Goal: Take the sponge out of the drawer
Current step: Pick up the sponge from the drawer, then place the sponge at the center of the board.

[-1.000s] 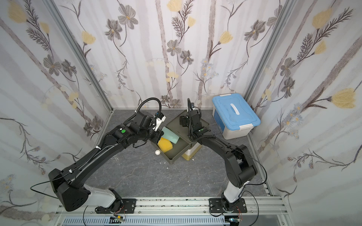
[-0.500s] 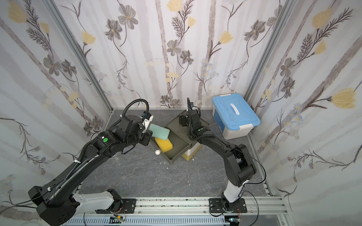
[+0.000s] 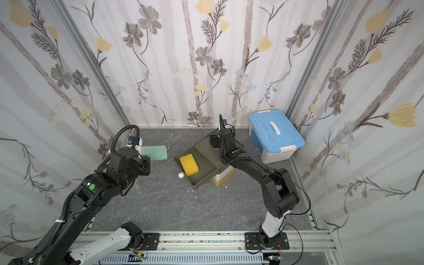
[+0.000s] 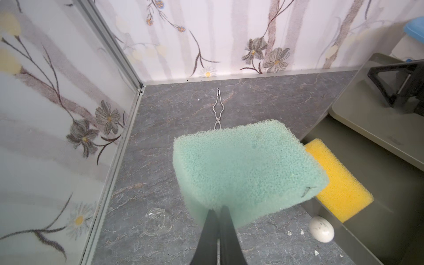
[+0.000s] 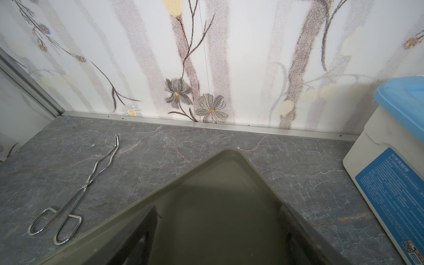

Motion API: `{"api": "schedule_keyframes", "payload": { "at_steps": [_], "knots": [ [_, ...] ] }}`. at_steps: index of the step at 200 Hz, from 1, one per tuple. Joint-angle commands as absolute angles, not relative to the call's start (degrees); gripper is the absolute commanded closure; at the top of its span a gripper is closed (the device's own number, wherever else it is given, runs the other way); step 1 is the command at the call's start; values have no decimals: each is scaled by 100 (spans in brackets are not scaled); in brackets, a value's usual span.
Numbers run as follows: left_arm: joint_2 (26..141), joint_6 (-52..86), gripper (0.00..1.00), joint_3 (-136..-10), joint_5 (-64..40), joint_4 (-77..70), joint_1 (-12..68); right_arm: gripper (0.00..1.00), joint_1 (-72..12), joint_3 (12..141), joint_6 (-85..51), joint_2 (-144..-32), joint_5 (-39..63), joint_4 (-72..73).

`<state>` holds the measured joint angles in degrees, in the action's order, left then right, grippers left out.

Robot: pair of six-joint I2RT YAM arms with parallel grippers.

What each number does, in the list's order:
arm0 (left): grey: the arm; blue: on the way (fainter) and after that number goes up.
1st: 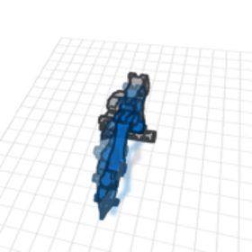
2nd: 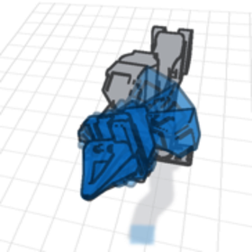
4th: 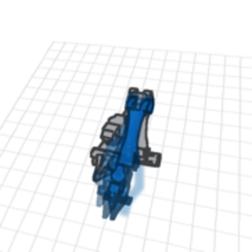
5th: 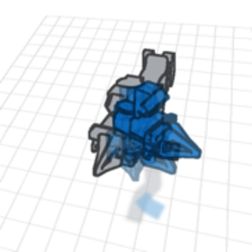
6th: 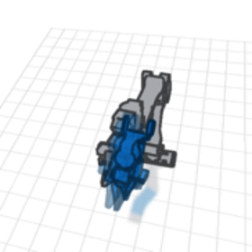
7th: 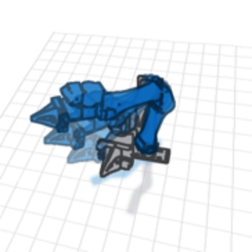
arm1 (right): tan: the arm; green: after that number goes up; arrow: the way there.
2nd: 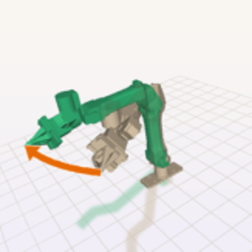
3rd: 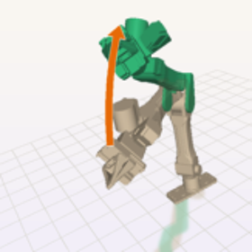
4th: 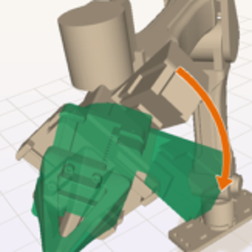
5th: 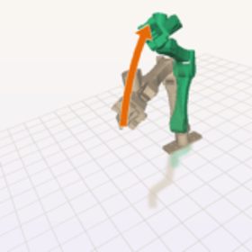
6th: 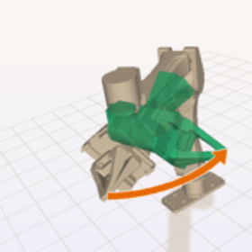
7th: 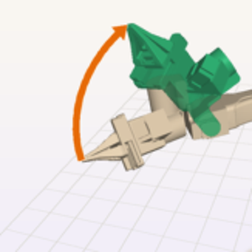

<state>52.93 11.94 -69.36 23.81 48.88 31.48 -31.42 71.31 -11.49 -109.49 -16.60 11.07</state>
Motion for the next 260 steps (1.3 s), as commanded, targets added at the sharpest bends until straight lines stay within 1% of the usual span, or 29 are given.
{"api": "schedule_keyframes", "payload": {
  "at_steps": [1, 31, 57, 86, 121, 152, 183, 231, 255, 260],
  "knots": [
    [5448, 1683, 100, -6743, 2438, 4890, 2953, 16, -3113, 7030, -1553, -11162, -1256, -474],
    [5852, 2113, 100, -6289, 2479, 4698, 2626, 16, -3115, 6996, -1534, -11110, -1257, -453],
    [6147, 2368, 100, -5909, 2261, 4396, 2320, 16, -3118, 6979, -1521, -11092, -1230, -435],
    [6550, 2666, 100, -5553, 1949, 3968, 2268, 16, -3114, 6978, -1519, -11101, -1220, -425],
    [7119, 3072, 100, -4972, 1951, 3350, 2218, 16, -3114, 6987, -1521, -11136, -1197, -430],
    [7197, 3280, 100, -4650, 1986, 2946, 2063, 16, -3114, 6987, -1520, -11145, -1197, -443],
    [7397, 3334, 100, -4400, 1775, 2668, 1901, 16, -3116, 6987, -1532, -11171, -1191, -457],
    [7705, 3408, 100, -4088, 1682, 2479, 1772, 16, -3116, 6996, -1538, -11196, -1204, -466],
    [7854, 3406, 100, -4094, 1771, 2613, 1745, 16, -3115, 7013, -1538, -11215, -1222, -481],
    [7865, 3419, 96, -4083, 1796, 2624, 1756, 16, -3115, 7014, -1538, -11221, -1213, -480]
  ]
}}
